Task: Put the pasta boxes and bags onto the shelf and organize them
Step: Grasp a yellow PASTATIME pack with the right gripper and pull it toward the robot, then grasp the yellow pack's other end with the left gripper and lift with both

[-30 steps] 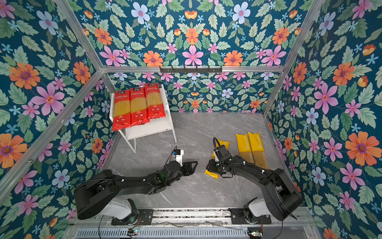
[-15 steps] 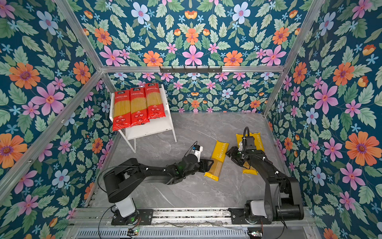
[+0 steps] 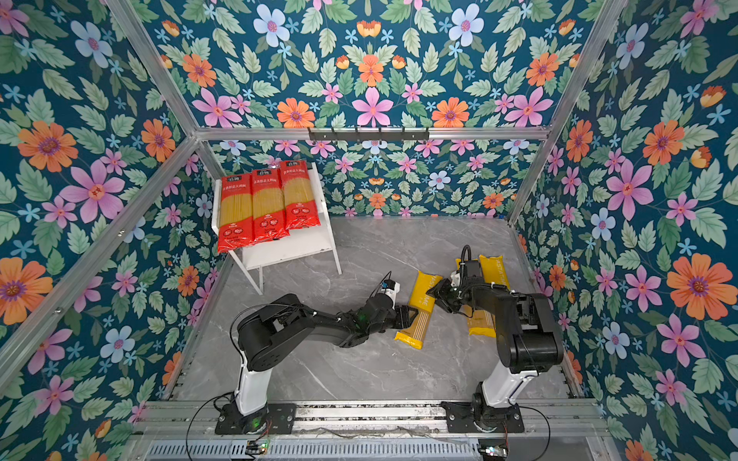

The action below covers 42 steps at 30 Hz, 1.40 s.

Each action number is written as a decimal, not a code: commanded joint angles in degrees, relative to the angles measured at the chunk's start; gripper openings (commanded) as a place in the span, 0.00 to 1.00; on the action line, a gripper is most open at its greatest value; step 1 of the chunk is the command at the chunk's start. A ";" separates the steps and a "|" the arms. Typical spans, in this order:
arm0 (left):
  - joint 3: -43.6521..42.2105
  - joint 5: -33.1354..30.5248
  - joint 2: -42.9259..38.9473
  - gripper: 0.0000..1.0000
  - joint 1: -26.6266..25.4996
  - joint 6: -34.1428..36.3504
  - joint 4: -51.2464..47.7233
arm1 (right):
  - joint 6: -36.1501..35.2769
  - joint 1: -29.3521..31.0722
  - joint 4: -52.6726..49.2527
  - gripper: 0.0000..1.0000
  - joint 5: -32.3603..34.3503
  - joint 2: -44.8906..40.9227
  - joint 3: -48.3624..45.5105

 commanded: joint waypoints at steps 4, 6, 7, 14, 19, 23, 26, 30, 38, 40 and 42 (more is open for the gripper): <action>-5.43 3.55 -1.27 0.52 1.36 -4.75 7.95 | 1.43 1.25 6.21 0.22 -2.93 1.12 -2.36; -9.12 3.87 -3.35 0.52 2.08 -5.90 11.11 | 1.09 1.86 7.86 0.15 -3.65 0.13 -2.63; -11.44 3.86 -4.74 0.52 2.43 -6.56 13.77 | 0.48 2.39 7.98 0.13 -3.83 -0.48 -2.45; -21.68 1.68 -16.59 0.58 2.84 -4.41 15.58 | -2.85 8.26 11.20 0.02 -1.07 -6.29 -2.78; -30.61 -4.80 -26.52 0.62 2.84 2.57 14.92 | 1.13 11.53 18.93 0.00 3.36 -10.17 -2.94; -36.60 -8.87 -36.84 0.67 2.93 8.31 16.75 | -0.54 16.07 21.61 0.00 5.79 -13.15 -0.18; -38.22 -9.49 -44.87 0.73 2.93 12.23 14.09 | -5.14 19.40 21.33 0.00 6.52 -16.12 1.57; -42.20 -8.70 -54.13 0.80 5.50 15.59 13.90 | -6.38 21.81 29.91 0.00 5.55 -20.11 1.05; -40.75 3.01 -64.93 0.84 12.27 16.59 9.71 | -2.37 23.78 47.70 0.00 -6.89 -22.40 -0.49; -39.52 7.68 -64.05 0.85 12.58 17.18 10.15 | 0.50 24.34 54.53 0.00 -9.33 -21.51 -1.20; -38.46 10.72 -63.20 0.85 12.74 17.24 9.41 | 2.52 25.14 57.95 0.00 -12.02 -20.88 -0.84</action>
